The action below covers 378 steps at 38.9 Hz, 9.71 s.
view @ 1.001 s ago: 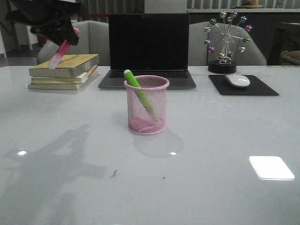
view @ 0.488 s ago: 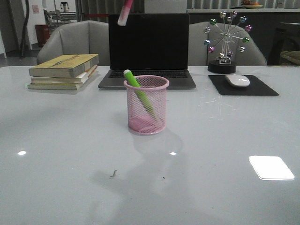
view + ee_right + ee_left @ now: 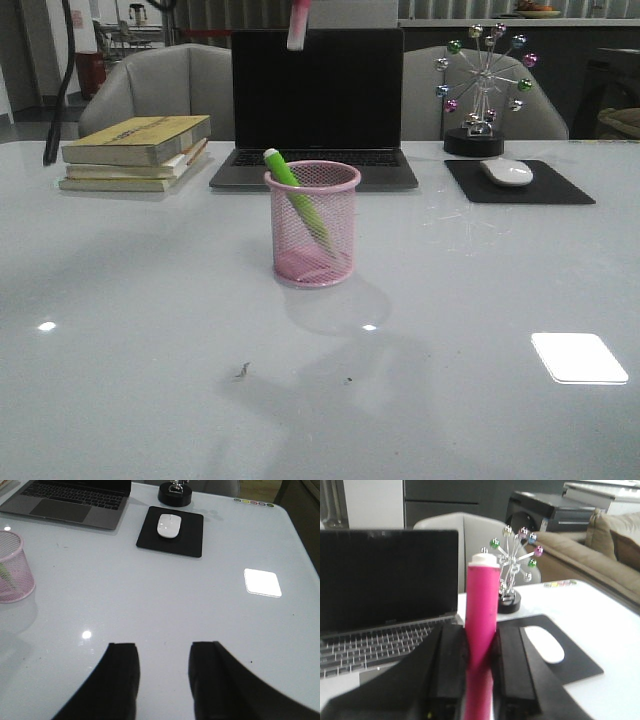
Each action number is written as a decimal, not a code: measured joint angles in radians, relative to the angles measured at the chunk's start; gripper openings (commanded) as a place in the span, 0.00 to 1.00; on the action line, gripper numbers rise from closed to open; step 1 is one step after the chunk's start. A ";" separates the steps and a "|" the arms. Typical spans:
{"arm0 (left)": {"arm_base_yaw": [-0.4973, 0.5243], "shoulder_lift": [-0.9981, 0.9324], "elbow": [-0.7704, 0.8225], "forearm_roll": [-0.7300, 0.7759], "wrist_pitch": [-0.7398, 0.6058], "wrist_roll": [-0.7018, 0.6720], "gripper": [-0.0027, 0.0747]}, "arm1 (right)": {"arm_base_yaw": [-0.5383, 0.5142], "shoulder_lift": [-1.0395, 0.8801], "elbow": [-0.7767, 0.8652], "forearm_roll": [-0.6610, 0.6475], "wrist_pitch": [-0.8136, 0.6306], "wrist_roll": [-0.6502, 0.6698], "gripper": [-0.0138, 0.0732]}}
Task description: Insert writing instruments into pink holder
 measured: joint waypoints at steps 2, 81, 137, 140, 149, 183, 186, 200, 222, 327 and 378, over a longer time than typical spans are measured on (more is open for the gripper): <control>-0.009 0.000 0.039 -0.004 -0.027 0.000 0.16 | 0.000 0.000 0.000 0.000 0.000 0.000 0.59; -0.076 0.095 0.342 0.211 -0.425 -0.181 0.46 | 0.000 0.000 0.000 0.000 0.000 0.000 0.59; 0.523 -1.164 0.665 0.258 0.487 0.024 0.46 | 0.000 0.000 0.000 0.000 -0.018 0.000 0.59; 0.523 -1.241 0.738 0.252 0.489 0.024 0.46 | 0.000 0.000 0.000 0.000 -0.018 0.000 0.59; 0.523 -1.467 0.870 0.234 0.539 0.024 0.46 | 0.000 0.000 0.000 0.000 -0.018 0.000 0.59; 0.523 -1.549 0.900 0.233 0.554 0.024 0.46 | 0.000 0.000 0.000 0.036 0.062 0.000 0.19; 0.523 -1.549 0.902 0.233 0.554 0.024 0.46 | 0.000 0.000 0.000 0.038 0.062 0.000 0.19; 0.523 -1.549 0.902 0.233 0.554 0.024 0.46 | 0.000 0.000 0.000 0.044 0.062 0.000 0.19; 0.523 -1.549 0.902 0.231 0.554 0.024 0.46 | 0.000 -0.096 0.123 0.044 -0.100 0.039 0.19; 0.523 -1.549 0.902 0.204 0.554 0.024 0.17 | 0.000 -0.419 0.637 -0.036 -0.461 0.175 0.19; 0.523 -1.878 1.492 0.133 0.265 0.024 0.16 | 0.000 -0.419 0.637 -0.036 -0.463 0.175 0.19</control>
